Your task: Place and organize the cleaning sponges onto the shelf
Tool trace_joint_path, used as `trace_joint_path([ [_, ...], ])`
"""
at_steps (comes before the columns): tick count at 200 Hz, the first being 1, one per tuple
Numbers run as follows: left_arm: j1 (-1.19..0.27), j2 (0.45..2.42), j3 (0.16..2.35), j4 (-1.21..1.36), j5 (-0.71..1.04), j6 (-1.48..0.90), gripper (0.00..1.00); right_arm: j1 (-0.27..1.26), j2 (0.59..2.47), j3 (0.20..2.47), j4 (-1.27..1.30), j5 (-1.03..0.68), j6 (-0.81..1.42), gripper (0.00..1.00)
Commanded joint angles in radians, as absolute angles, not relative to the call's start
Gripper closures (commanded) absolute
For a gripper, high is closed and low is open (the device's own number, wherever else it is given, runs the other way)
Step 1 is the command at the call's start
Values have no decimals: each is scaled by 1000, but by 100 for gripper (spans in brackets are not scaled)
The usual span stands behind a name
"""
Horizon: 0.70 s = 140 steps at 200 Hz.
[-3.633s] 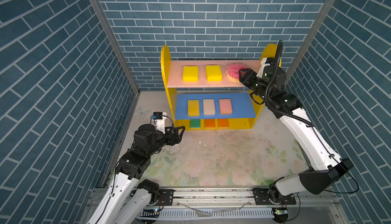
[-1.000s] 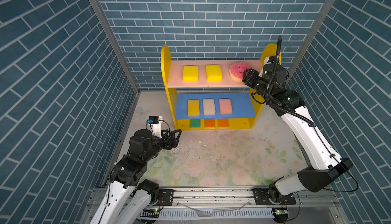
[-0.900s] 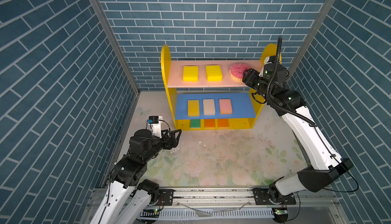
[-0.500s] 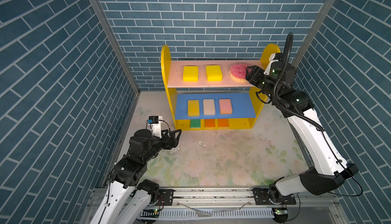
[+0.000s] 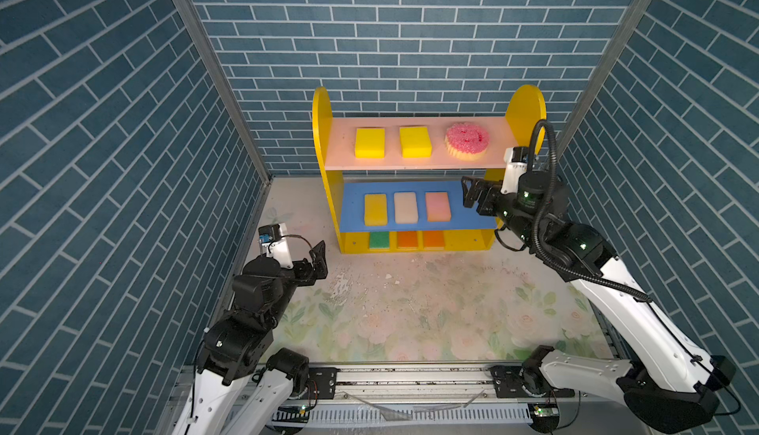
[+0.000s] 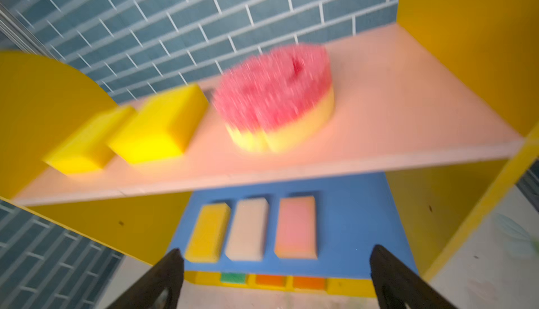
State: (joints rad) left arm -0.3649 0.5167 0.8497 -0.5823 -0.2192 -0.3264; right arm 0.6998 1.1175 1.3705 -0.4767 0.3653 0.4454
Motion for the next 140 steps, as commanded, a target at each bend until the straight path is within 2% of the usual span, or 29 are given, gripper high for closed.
trace_joint_path([
  [1, -360, 525, 761, -490, -402, -262, 1, 699, 979, 1176, -323, 509, 332, 1],
  [20, -360, 550, 603, -242, -392, -87, 0, 693, 854, 994, -237, 710, 311, 1],
  [32, -360, 574, 495, -73, -398, 18, 0, 657, 808, 913, -237, 754, 273, 1],
  [43, -347, 604, 432, 37, -444, 43, 0, 588, 800, 867, -283, 716, 272, 1],
  [77, -264, 764, 448, 70, -412, 7, 0, 442, 821, 635, -67, 609, 128, 1],
  [96, -264, 849, 478, 65, -400, 6, 0, 389, 840, 549, 47, 586, 154, 1],
  [140, -264, 873, 418, 162, -392, -20, 0, 308, 876, 532, 58, 558, 201, 1],
])
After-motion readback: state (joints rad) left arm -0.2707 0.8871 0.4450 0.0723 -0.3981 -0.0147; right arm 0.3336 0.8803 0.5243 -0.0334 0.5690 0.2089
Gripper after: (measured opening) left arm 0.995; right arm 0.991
